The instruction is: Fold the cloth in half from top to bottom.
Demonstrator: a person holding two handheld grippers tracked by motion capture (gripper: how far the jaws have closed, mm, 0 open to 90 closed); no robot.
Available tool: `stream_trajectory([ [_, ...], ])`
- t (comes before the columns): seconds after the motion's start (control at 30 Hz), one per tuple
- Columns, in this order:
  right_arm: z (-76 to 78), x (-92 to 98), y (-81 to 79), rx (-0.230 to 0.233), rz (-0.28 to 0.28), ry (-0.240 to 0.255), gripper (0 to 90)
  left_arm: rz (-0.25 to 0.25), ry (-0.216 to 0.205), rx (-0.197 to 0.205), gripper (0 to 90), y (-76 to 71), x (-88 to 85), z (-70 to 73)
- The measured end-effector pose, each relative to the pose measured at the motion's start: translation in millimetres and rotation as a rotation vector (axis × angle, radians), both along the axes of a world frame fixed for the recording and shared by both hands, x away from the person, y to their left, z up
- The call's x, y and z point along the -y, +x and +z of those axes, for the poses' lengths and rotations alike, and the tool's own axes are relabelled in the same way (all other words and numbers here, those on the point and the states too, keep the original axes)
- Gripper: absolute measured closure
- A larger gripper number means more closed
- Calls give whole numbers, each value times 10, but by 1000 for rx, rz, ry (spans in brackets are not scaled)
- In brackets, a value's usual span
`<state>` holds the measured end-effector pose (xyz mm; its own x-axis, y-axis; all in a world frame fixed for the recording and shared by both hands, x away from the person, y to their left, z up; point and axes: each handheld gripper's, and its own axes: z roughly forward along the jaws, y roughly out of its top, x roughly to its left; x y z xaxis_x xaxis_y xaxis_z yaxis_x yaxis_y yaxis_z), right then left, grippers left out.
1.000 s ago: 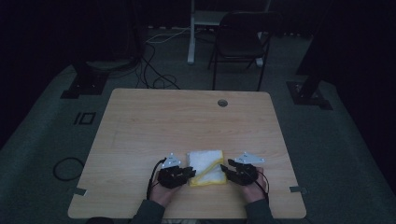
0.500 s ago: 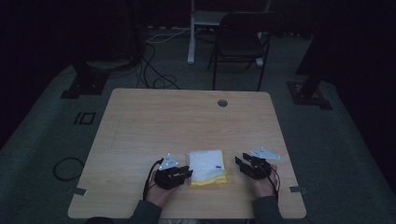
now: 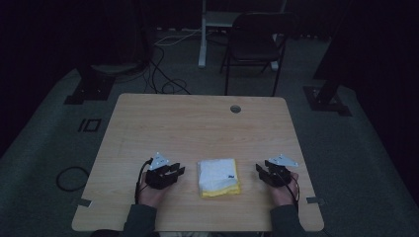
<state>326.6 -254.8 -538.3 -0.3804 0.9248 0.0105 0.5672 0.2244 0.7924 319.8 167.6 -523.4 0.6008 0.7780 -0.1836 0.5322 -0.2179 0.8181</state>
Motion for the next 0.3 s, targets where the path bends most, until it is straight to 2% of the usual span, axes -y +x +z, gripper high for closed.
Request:
stream_trajectory([
  [0.3, -5, 16, 8, -1, -3, -1, 547, 96, -34, -2, 669, 110, -318, 59],
])
